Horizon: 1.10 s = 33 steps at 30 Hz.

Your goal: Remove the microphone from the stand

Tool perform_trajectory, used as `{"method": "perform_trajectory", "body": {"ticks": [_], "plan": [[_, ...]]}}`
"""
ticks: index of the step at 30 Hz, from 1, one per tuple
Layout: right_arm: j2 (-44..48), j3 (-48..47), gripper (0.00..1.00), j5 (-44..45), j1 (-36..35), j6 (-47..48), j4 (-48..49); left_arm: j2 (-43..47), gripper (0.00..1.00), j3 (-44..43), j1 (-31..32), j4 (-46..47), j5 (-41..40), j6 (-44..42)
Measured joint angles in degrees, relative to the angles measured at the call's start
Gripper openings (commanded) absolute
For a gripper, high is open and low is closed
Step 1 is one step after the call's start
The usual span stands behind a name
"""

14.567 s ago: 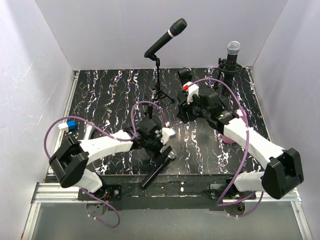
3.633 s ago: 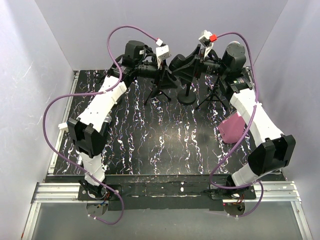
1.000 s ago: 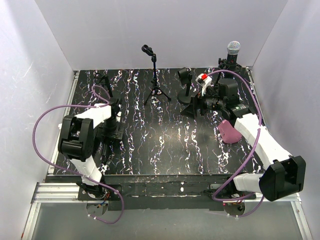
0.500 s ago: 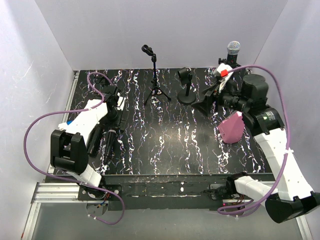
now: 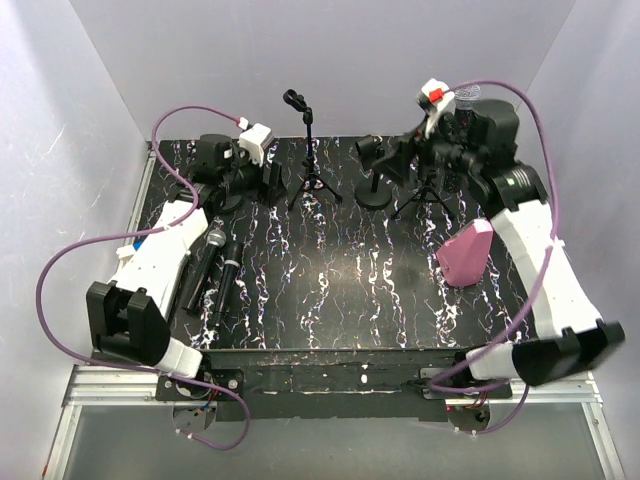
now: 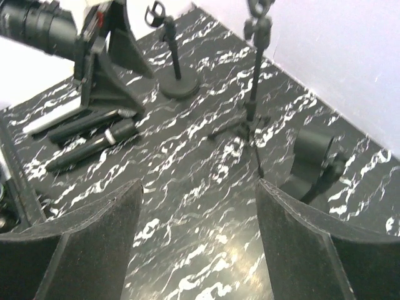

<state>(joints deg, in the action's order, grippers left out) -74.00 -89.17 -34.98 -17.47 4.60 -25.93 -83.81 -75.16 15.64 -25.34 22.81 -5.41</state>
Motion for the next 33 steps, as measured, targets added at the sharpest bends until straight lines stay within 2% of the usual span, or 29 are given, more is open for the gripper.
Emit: {"method": "perform_trajectory", "body": {"ticks": [7, 14, 21, 26, 29, 33], "plan": [[-18.8, -16.3, 0.83, 0.3, -3.0, 0.4, 7.0, -1.4, 0.77, -1.6, 0.1, 2.4, 2.0, 0.1], [-34.4, -28.6, 0.83, 0.1, -6.7, 0.9, 12.2, 2.9, 0.79, 0.6, 0.1, -4.1, 2.5, -3.3], [-42.0, -29.6, 0.83, 0.6, -9.4, 0.1, 17.0, 9.3, 0.81, 1.7, 0.6, -10.7, -0.1, -7.6], [-45.2, -30.0, 0.82, 4.1, -11.0, -0.1, 20.7, 11.3, 0.81, 1.7, 2.8, -13.7, -1.7, -9.7], [-48.3, -34.0, 0.81, 6.4, -11.6, -0.1, 21.7, 11.7, 0.81, 1.7, 3.9, -15.5, -2.2, -10.7], [-52.7, -39.9, 0.74, 9.2, -11.9, 0.4, 23.2, 12.0, 0.82, 1.7, 4.7, -17.6, -3.0, -12.2]]}}
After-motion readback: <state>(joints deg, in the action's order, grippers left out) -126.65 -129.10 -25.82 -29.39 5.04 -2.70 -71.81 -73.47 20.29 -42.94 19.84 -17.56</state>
